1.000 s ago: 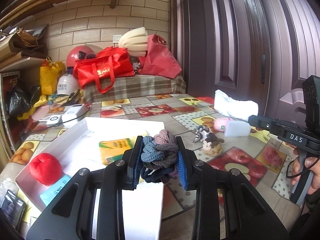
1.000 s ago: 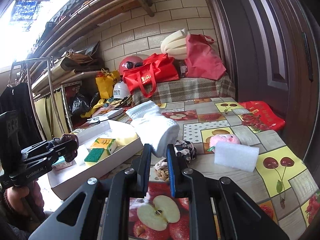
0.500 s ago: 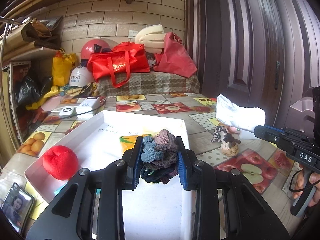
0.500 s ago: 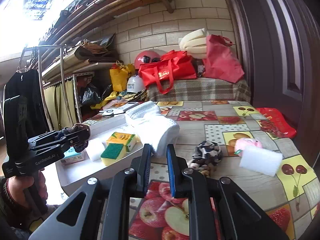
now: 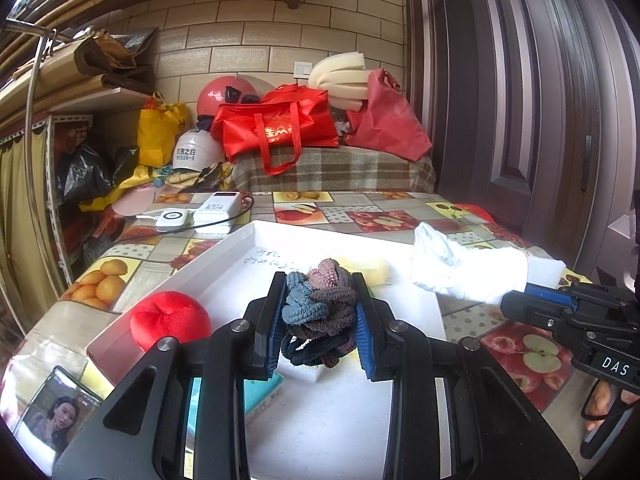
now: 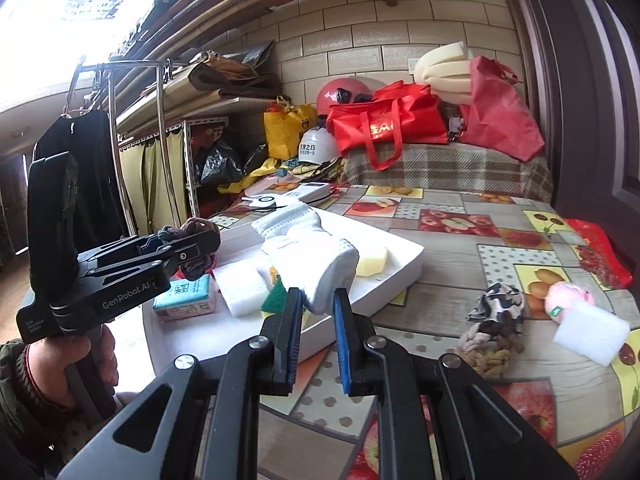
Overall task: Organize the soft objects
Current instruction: 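Release the rope toy into the tray with left tool while right tool drops the sock there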
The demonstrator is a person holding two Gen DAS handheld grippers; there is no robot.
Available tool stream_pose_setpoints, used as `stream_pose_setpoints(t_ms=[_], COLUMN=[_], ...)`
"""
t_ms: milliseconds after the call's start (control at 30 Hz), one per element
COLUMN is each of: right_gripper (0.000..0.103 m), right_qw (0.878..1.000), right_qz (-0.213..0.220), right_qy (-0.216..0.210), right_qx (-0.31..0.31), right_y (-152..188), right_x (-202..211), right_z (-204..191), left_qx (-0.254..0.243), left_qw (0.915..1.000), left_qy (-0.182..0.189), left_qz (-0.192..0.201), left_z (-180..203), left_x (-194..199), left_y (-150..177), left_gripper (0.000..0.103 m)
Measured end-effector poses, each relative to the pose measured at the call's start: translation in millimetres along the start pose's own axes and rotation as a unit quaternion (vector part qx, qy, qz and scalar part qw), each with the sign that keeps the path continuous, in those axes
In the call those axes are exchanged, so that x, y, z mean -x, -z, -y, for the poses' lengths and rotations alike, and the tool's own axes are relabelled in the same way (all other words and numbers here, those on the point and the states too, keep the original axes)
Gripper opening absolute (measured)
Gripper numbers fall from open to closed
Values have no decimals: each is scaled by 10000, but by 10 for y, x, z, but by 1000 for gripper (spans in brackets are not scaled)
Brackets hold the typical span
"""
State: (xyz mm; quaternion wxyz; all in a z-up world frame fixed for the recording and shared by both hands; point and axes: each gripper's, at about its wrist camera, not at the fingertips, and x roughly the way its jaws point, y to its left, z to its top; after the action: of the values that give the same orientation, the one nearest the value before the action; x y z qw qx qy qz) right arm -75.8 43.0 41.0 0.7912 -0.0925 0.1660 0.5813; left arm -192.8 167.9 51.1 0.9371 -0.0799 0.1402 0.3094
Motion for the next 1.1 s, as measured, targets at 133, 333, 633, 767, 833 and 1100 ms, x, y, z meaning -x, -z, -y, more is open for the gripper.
stream_pose_setpoints(t_ms=[133, 333, 633, 767, 833, 1100], right_gripper=[14, 14, 14, 14, 14, 14], right_qw=[9999, 9999, 9990, 9979, 9974, 9969], right_qz=[-102, -152, -177, -178, -196, -272], right_qy=[-37, -31, 14, -26, -39, -17], right_qx=[-86, -24, 422, 630, 695, 733], right_y=[2, -11, -42, -50, -60, -132], right_x=[-84, -188, -315, -369, -411, -637], right_z=[-5, -59, -237, -328, -367, -429], left_qx=[72, 134, 359, 316, 238, 321], left_qw=[9999, 9993, 9980, 9982, 9984, 9982], left_qy=[-139, -360, -504, -495, -514, -460], left_qz=[-5, -16, -85, -83, -85, -196], left_z=[-95, -256, -498, -508, -488, -558], left_x=[-34, -94, -202, -240, -264, -376], left_y=[-13, -30, -58, -78, -91, -109], left_gripper=[30, 30, 30, 30, 30, 30])
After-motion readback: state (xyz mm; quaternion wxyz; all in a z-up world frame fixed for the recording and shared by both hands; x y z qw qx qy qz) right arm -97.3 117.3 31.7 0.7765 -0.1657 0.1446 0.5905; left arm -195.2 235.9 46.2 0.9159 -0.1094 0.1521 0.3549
